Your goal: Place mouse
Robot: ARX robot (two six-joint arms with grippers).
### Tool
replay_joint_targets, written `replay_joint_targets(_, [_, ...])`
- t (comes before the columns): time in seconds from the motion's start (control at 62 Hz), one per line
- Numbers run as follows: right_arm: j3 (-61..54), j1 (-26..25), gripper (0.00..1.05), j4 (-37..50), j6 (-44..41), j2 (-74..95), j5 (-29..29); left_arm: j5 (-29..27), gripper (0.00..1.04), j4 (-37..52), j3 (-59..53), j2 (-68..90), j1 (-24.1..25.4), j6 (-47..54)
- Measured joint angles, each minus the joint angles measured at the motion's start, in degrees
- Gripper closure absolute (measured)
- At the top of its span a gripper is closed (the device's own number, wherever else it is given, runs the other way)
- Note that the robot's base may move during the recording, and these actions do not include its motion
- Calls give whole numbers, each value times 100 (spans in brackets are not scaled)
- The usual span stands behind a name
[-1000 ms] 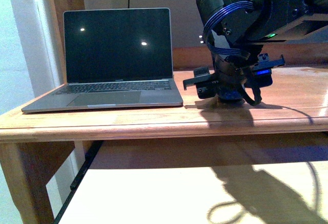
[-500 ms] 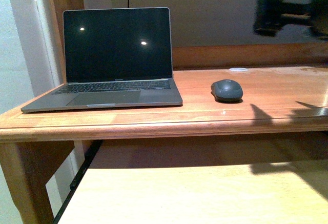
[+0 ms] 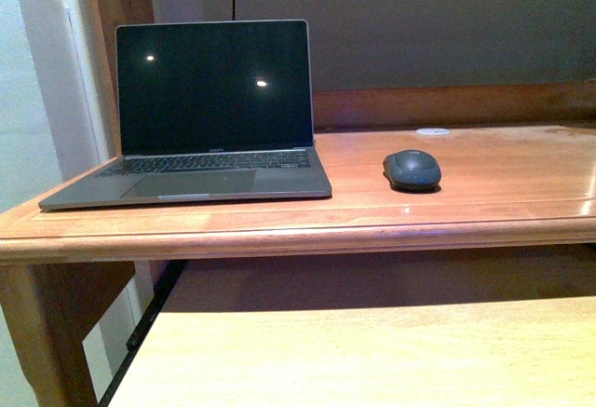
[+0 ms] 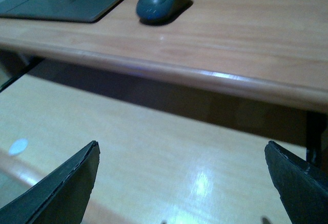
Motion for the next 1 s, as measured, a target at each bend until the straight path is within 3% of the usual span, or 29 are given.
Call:
replay_joint_targets(0.065, [2, -378, 7, -835, -741, -13, -444, 0, 8, 0, 0, 0, 0, -2])
replay_joint_targets(0.226, [-66, -560, 7, -2555, -2892, 160, -350, 0, 8, 0, 0, 0, 0, -2])
replay_joint_targets(0.387, [-284, -339, 7, -2806, -3805, 225, -15, 0, 8, 0, 0, 0, 0, 0])
replay_joint_targets(0.677, [-782, 680, 7, -1746, -4144, 350, 763, 0, 8, 0, 0, 0, 0, -2])
replay_joint_targets(0.855, [-1034, 1633, 7, -304, -3357, 675, 1506, 0, 8, 0, 0, 0, 0, 0])
replay_joint_targets(1.0, [-1069, 2542, 7, 1329, -2317, 1362, 2535, 0, 8, 0, 0, 0, 0, -2])
